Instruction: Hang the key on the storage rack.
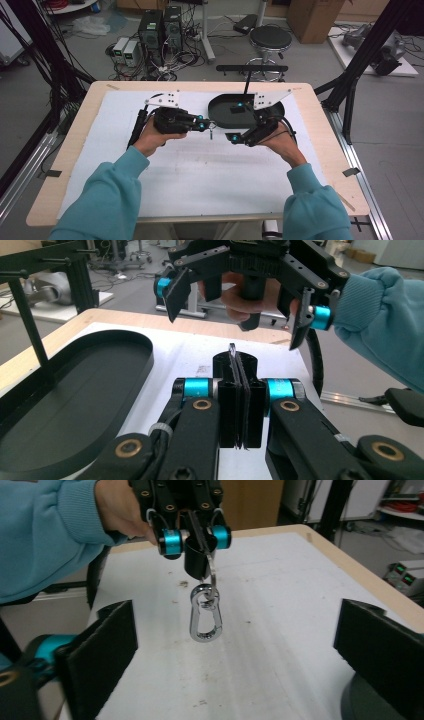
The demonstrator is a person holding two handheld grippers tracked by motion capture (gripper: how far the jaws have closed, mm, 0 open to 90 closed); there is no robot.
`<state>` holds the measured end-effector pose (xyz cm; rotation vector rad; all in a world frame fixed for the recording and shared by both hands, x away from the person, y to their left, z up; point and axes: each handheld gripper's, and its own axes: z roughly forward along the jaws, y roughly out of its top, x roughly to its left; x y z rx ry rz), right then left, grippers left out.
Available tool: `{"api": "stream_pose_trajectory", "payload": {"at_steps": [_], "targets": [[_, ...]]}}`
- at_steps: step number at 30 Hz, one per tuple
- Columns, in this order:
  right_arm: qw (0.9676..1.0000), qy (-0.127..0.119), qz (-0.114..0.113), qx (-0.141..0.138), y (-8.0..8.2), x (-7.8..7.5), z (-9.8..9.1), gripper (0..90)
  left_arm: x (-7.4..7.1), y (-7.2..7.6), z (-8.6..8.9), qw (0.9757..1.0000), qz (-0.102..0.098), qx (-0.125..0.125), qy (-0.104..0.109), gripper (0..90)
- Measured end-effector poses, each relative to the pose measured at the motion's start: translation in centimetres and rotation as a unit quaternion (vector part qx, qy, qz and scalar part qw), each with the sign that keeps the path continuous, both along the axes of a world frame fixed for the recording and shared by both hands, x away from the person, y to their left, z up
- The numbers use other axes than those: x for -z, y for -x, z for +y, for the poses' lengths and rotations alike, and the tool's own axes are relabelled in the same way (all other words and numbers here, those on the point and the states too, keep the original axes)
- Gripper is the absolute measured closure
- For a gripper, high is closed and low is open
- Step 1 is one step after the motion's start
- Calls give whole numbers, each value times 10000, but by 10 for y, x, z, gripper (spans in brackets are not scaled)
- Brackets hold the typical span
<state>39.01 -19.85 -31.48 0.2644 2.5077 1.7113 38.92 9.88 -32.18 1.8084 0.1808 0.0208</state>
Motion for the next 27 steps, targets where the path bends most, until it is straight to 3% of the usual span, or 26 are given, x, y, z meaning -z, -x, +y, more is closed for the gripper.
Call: {"api": "stream_pose_trajectory", "payload": {"at_steps": [4, 7, 11, 17, 25, 27], "targets": [[9999, 75, 6, -134, -1, 3, 6, 68, 0, 1, -1, 10000, 29, -20, -28, 883], [9994, 169, -9, -307, -2, 5, 9, 157, 0, 2, -3, 10000, 28, 19, -26, 883], [9989, 135, 9, -456, -4, 7, 14, 229, 1, 3, -5, 9999, 9, 88, -53, 882], [9968, 61, 13, -794, -5, 8, 18, 444, 1, 4, -6, 9999, -10, 144, -86, 882], [9952, -52, 173, -961, -8, 8, 15, 602, 3, 4, -6, 9998, 14, 161, -84, 883], [9948, -108, 120, -1007, -8, 8, 15, 631, 3, 3, -7, 9998, 0, 180, -122, 883]]}}
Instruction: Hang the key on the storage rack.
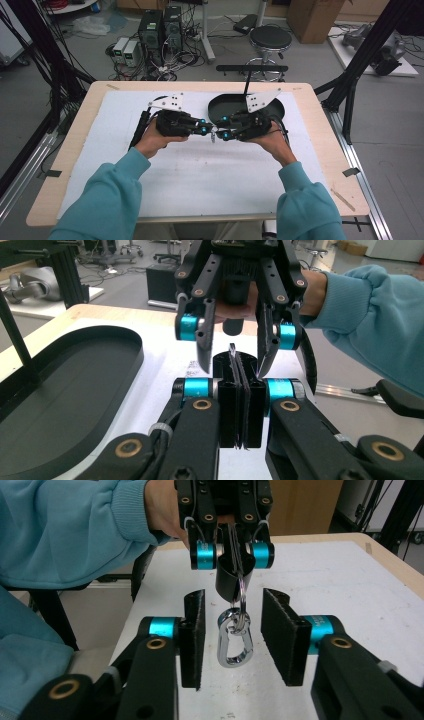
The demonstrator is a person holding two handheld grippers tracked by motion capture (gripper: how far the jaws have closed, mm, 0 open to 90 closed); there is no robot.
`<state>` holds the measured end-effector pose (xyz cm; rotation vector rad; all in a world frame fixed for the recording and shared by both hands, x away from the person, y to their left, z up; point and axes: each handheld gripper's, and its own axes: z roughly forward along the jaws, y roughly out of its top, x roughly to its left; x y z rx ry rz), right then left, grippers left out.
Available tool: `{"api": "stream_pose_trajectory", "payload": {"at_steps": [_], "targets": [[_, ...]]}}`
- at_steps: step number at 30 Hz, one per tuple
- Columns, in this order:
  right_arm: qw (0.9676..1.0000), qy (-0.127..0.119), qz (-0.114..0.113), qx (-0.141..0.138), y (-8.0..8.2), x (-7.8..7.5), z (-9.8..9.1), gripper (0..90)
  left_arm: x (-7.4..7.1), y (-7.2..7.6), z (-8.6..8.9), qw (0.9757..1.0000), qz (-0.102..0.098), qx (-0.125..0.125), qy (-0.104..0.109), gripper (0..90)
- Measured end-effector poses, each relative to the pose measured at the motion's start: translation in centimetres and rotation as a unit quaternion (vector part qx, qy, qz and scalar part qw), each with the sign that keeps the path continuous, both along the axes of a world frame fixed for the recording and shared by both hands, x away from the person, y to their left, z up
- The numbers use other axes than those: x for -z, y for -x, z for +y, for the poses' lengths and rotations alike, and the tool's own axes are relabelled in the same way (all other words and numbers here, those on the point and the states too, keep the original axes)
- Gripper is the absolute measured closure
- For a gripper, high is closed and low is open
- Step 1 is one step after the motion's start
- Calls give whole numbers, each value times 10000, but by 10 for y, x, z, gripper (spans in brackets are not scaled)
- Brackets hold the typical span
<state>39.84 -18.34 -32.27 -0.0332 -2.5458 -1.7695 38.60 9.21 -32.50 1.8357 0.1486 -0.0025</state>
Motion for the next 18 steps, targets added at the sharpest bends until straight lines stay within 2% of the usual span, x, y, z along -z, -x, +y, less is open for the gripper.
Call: {"api": "stream_pose_trajectory", "payload": {"at_steps": [7, 12, 15, 18], "targets": [[10000, -4, -19, -80, 0, -1, 0, 751, 0, 0, 0, 10000, -6, 10, -27, 883], [9999, 9, -120, -49, 0, -1, -1, 829, 1, 1, -1, 10000, -27, 37, -12, 882], [9999, -44, -99, -40, 0, -1, -2, 831, 1, 0, -1, 10000, -11, 44, 1, 883], [10000, 25, -23, -20, 0, 0, -3, 870, 1, 1, -2, 10000, -40, 72, -27, 882]]}}
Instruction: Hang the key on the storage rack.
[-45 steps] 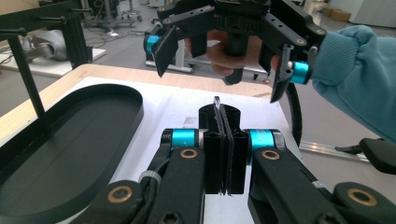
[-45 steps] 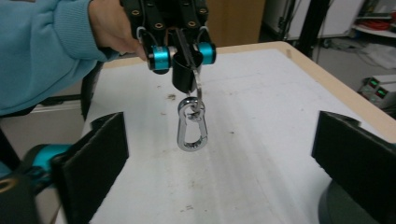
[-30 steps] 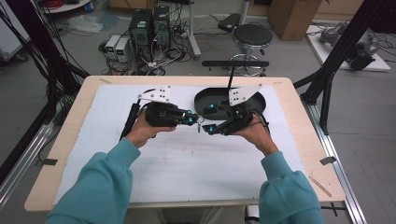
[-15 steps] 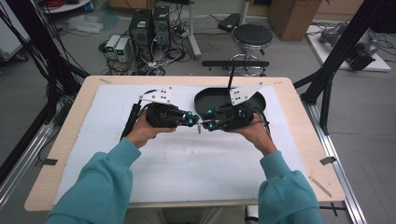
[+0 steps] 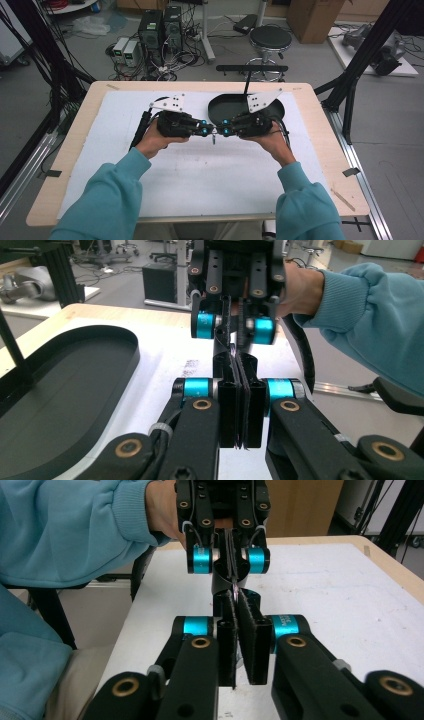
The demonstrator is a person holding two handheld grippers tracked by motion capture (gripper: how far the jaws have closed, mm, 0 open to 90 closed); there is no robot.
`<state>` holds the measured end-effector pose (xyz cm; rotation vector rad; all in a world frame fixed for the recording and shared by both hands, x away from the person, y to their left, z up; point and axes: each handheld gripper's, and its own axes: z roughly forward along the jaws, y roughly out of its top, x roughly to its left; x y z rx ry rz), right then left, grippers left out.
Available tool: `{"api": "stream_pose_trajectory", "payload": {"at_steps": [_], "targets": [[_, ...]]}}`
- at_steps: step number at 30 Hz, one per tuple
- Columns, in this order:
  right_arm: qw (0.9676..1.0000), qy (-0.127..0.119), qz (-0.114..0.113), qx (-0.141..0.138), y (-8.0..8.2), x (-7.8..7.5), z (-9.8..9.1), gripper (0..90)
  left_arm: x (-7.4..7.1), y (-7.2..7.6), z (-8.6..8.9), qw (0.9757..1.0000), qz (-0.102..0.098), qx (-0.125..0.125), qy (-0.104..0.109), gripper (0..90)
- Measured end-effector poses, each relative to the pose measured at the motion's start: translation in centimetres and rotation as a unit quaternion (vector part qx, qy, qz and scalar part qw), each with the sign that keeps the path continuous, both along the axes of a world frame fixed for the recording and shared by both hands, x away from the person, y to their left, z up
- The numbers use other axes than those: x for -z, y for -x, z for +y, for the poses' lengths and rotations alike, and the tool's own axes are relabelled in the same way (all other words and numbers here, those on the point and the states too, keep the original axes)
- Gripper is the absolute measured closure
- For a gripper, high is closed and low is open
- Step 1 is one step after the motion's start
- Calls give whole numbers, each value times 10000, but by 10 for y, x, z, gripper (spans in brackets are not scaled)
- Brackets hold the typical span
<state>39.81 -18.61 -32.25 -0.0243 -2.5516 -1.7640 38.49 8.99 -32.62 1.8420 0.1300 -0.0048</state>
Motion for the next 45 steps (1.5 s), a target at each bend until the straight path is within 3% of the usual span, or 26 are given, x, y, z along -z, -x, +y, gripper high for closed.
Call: {"api": "stream_pose_trajectory", "payload": {"at_steps": [4, 11, 14, 17, 20, 23, 26, 31, 36, 42, 44, 45], "targets": [[9999, -30, 141, 45, -1, 0, 0, 887, 0, -1, 1, 10000, -18, 15, 20, 882], [9999, 42, 122, 70, 0, -1, 2, 892, 3, -2, 3, 9999, 14, 32, 94, 834], [9998, -18, 103, 155, -2, -1, 0, 891, 4, -1, 3, 9999, -16, -104, 88, 692], [9996, -47, 84, 257, -2, -2, -3, 892, 5, -1, 5, 9993, -109, -360, 6, 447], [9992, -48, 112, 384, -3, -3, -7, 891, 7, -2, 10, 9970, -243, -721, 116, 71], [9987, -58, 143, 490, -3, -5, -12, 891, 7, 0, 27, 9950, -446, -842, 302, 54], [9976, -144, 85, 670, -5, -7, -20, 891, 9, 2, 46, 9924, -533, -1074, 268, 52], [9953, -120, 71, 958, -9, -9, -32, 891, 18, 10, 79, 9884, -574, -1371, 303, 50], [9923, -78, 46, 1238, -14, -14, -47, 891, 29, 21, 107, 9854, -448, -1630, 223, 50], [9878, -30, 34, 1560, -23, -28, -66, 891, 47, 38, 136, 9773, -599, -2024, 185, 49], [9866, 2, 21, 1631, -27, -33, -73, 890, 53, 45, 145, 9721, -631, -2250, 180, 17], [9859, 26, -12, 1675, -29, -36, -76, 890, 56, 48, 149, 9712, -597, -2295, 237, 17]]}}
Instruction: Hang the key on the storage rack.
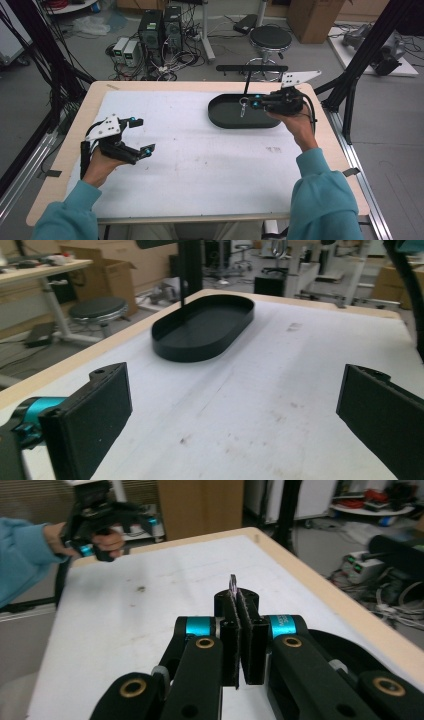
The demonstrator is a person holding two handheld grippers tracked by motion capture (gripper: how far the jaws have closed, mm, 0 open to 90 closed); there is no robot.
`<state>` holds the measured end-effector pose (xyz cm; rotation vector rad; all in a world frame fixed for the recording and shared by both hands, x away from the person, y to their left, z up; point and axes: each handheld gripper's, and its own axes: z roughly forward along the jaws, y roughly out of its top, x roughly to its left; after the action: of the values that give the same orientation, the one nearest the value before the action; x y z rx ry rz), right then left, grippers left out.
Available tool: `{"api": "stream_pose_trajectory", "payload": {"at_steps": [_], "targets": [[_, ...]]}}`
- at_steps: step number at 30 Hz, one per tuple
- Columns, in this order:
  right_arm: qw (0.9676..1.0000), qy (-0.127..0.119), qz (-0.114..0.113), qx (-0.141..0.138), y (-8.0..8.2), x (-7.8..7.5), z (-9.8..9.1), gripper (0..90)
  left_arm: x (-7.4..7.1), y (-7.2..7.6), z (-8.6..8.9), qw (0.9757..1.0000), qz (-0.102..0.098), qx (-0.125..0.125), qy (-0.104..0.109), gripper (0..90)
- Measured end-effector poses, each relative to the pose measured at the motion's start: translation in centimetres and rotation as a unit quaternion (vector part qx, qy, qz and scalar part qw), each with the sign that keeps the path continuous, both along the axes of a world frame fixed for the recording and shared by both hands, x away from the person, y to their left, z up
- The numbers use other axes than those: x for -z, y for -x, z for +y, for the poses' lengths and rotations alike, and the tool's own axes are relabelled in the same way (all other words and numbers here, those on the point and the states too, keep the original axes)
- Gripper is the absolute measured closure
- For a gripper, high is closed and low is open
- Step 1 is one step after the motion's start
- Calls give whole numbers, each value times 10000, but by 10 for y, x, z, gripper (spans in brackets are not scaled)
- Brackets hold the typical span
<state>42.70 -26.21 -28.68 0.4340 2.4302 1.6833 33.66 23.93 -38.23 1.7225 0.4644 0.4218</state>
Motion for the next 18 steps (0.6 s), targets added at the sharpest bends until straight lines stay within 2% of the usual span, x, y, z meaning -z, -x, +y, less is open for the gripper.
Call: {"api": "stream_pose_trajectory", "payload": {"at_steps": [5, 8, 12, 16, 18], "targets": [[9996, 115, 4, 239, -12, -12, -13, 890, 15, 16, 16, 9996, 18, -288, 70, 17], [9992, 255, 16, 314, -18, -18, -16, 890, 26, 26, 23, 9988, -18, -481, -10, 17], [9987, 315, 61, 395, -28, -24, -21, 890, 41, 37, 31, 9973, -69, -714, 153, 17], [9975, 512, 38, 495, -37, -31, -24, 890, 52, 46, 38, 9953, -121, -887, 382, 17], [9968, 592, 61, 527, -42, -34, -26, 890, 55, 50, 41, 9945, -110, -952, 412, 17]]}}
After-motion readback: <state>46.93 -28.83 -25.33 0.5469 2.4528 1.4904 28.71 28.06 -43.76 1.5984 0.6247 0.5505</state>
